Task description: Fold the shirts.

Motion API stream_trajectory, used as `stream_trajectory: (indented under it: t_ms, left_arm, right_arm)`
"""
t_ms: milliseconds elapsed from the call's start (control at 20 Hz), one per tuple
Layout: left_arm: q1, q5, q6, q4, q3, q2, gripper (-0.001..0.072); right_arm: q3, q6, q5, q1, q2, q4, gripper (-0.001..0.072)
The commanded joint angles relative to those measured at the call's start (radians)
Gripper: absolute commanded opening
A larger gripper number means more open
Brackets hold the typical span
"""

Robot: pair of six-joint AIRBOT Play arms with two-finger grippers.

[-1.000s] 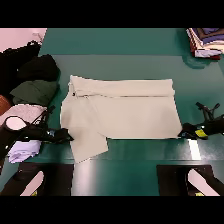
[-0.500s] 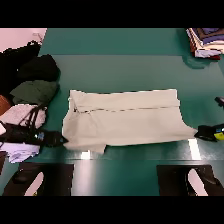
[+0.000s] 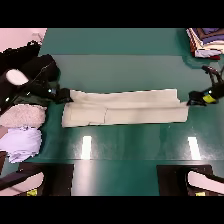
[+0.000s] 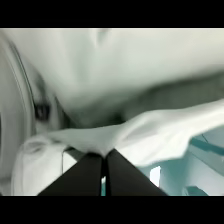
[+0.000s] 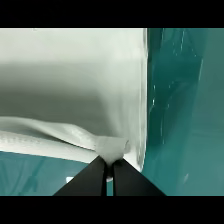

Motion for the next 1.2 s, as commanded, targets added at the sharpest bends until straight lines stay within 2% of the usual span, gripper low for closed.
stream_trajectory:
  t_ms: [0, 150, 200, 250, 300, 350, 550, 600, 650, 700, 750, 1000, 1150]
  left_arm:
    - [0.001, 0.08, 0.013, 0.004, 0.151, -0.214, 0.0022]
    - [0.001, 0.108, 0.012, 0.004, 0.203, -0.265, 0.0025]
    - [0.001, 0.125, 0.011, 0.004, 0.207, -0.264, 0.0132]
    - [0.001, 0.136, 0.0, 0.004, 0.215, -0.264, 0.0466]
    - [0.002, 0.136, 0.002, 0.006, 0.229, -0.264, 0.059]
    - [0.004, 0.13, 0.003, 0.006, 0.249, -0.264, 0.0591]
    - [0.004, 0.012, 0.005, 0.008, 0.388, -0.264, 0.059]
    - [0.004, -0.028, 0.006, 0.008, 0.418, -0.264, 0.0434]
    - [0.003, -0.053, 0.016, 0.007, 0.439, -0.264, 0.0219]
    - [0.001, -0.066, 0.027, 0.006, 0.451, -0.264, 0.0036]
    - [0.0, -0.069, 0.032, -0.011, 0.453, -0.264, 0.0022]
    - [-0.047, -0.056, 0.031, -0.033, 0.45, -0.265, 0.0022]
    - [-0.115, -0.01, 0.027, -0.033, 0.449, -0.271, 0.0022]
  right_arm:
    - [0.183, 0.017, -0.021, 0.008, -0.202, 0.071, 0.0017]
    - [0.294, 0.013, -0.016, -0.02, -0.314, 0.187, 0.0025]
    - [0.325, 0.002, -0.011, -0.032, -0.343, 0.226, 0.0151]
    - [0.354, 0.0, -0.01, -0.044, -0.368, 0.261, 0.0362]
    - [0.379, -0.007, -0.005, -0.055, -0.387, 0.296, 0.0415]
    - [0.395, -0.03, 0.007, -0.068, -0.394, 0.327, 0.0415]
    - [0.391, -0.095, 0.104, -0.145, -0.381, 0.351, 0.0415]
    - [0.37, -0.117, 0.128, -0.173, -0.377, 0.352, 0.0419]
    - [0.346, -0.131, 0.148, -0.195, -0.377, 0.352, 0.0502]
    - [0.315, -0.138, 0.16, -0.218, -0.377, 0.352, 0.056]
    - [0.274, -0.155, 0.159, -0.241, -0.377, 0.352, 0.0582]
    - [0.083, -0.248, 0.039, -0.274, -0.382, 0.392, 0.0572]
    - [0.057, -0.259, 0.05, -0.244, -0.43, 0.46, 0.0565]
